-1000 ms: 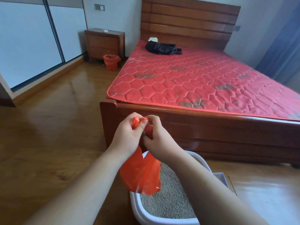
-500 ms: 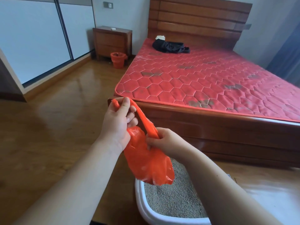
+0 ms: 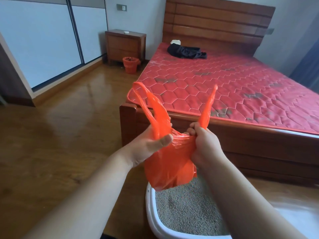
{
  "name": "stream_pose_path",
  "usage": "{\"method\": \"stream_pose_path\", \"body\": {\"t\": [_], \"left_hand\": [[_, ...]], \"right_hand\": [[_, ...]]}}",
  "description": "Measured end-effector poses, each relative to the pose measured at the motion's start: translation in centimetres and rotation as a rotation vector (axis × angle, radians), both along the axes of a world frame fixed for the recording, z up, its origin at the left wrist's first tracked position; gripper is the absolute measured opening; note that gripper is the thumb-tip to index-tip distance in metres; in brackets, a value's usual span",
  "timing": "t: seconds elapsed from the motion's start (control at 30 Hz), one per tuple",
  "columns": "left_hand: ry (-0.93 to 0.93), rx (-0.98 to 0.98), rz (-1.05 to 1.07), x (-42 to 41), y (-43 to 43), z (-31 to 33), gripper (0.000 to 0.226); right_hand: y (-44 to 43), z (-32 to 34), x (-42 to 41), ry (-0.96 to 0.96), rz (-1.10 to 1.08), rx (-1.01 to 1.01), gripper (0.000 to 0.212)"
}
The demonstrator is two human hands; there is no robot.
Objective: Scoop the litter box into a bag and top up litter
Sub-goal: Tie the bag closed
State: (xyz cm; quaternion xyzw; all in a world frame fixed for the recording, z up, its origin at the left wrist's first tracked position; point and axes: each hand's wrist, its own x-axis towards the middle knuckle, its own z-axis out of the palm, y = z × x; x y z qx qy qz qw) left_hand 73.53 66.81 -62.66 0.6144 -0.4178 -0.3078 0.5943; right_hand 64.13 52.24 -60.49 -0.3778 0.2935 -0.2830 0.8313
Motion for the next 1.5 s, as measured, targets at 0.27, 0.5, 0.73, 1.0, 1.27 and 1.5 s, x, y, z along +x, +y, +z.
{"method": "stream_pose_path", "body": {"t": [0.27,0.5,0.73,1.0,1.27,1.5], "left_hand": [[-0.207,-0.081,0.106,-2.6,-2.6,-1.8,0.045],[0.711,-0.455,0.317,-3.7,-3.4,0.6,0.023],[1.167,-0.374,0.58,-1.8,-3.7,-0.1,0.025],[0.508,-0.097,0.48,-3.7,-3.7,0.3,0.014],[0.765,-0.157,0.2,-3.8,-3.2,0.1,0.035],[0.089,-0.194,0.308,-3.2,-3.1,-0.1,0.026]], "right_hand": [[-0.4,-1.1,0.9,-0.043,-0.19,0.407,0.028],[1.0,-2.7,1.6,0.256,-0.03,0.158,0.016],[2.4,-2.0,1.7,-0.095,-0.044,0.332,0.016],[3.7,-0.7,1.4,0.159,0.027,-0.166,0.037],[1.1,-1.2,1.2,0.25,0.021,0.125,0.012],[2.0,-1.9,0.5,0.475,0.148,-0.987,0.027]]}}
